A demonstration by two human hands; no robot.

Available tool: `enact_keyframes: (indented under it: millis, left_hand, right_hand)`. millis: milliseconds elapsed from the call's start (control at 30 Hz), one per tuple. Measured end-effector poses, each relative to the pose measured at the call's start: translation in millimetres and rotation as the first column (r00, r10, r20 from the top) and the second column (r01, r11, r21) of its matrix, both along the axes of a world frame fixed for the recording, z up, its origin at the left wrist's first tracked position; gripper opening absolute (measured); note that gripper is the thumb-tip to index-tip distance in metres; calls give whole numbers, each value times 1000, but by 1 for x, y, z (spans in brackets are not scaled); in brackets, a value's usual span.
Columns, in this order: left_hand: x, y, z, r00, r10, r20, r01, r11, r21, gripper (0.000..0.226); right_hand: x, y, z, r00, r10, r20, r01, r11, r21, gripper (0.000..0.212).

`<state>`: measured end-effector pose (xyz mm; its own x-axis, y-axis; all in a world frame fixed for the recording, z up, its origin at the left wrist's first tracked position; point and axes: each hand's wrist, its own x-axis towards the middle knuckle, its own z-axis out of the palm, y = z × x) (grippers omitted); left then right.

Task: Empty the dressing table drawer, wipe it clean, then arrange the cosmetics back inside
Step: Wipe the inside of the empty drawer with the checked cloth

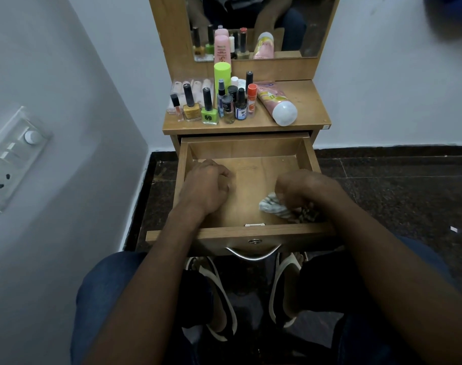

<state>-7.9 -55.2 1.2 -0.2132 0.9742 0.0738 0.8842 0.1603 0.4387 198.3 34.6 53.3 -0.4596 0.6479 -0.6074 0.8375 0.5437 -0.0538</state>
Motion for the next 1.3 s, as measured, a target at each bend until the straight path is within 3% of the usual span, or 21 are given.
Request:
enact_keyframes:
  millis: [133,200,333,500,633,733,800,867,933,1000,1033,1100,1167,1200,1233,1300]
  left_hand:
    - [21,7,6,928,-255,272,275,961,-36,63]
    - [29,12,4,918,-306,254,321,947,-20,64]
    - [29,17,9,986,-155,59,150,985,81,29]
    - [27,12,23,955,-65,291,22,989,150,12]
    - [35,18,43,920,-50,388,-60,962,268,15]
    - [44,26,61,914,-48,404,-110,926,360,22]
    - [52,30,72,944,25,328,-174,885,433,35]
    - [60,35,87,973,143,182,-218,829,515,39]
    - [68,44,101,952,139,272,-267,810,522,31]
    - [76,56,115,829,49,556,-318,861,398,39]
    - [78,61,120,752,37,658,-325,889,322,45]
    - [78,71,128,701,37,712,-303,919,251,48]
    - [75,81,135,674,9,738,-266,936,232,41]
    - [72,87,137,650,-20,760,-241,943,231,39]
    - [70,93,138,619,-52,784,-212,950,231,38]
    - [71,106,144,557,-100,825,-155,963,221,39]
  right_hand:
    - [4,13,10,929,-78,-361,45,994,-101,20]
    - [4,17,14,860,-105,-500,75,994,-80,25]
    - [8,22,11,740,-167,-652,137,986,-97,26]
    - [18,26,6,520,-264,-812,188,963,-193,27]
    - [23,27,9,365,-306,-879,156,951,-266,40]
    - [22,27,21,139,-325,-935,176,938,-300,37]
    - [21,26,33,-23,-310,-951,203,930,-308,32]
    - [20,26,43,-130,-183,-975,276,937,-212,32]
    - [16,26,47,-140,60,-988,383,924,2,34]
    - [11,27,45,-74,290,-954,440,868,230,26]
    - [9,28,44,-30,358,-933,441,843,309,24]
    - [11,32,40,57,402,-914,380,838,392,26]
    - [22,38,40,93,339,-936,281,893,351,29]
    - [28,41,41,65,251,-966,263,929,259,29]
    - [32,44,42,-5,131,-991,279,952,124,28]
    - [33,59,45,-195,-123,-973,372,909,-189,29]
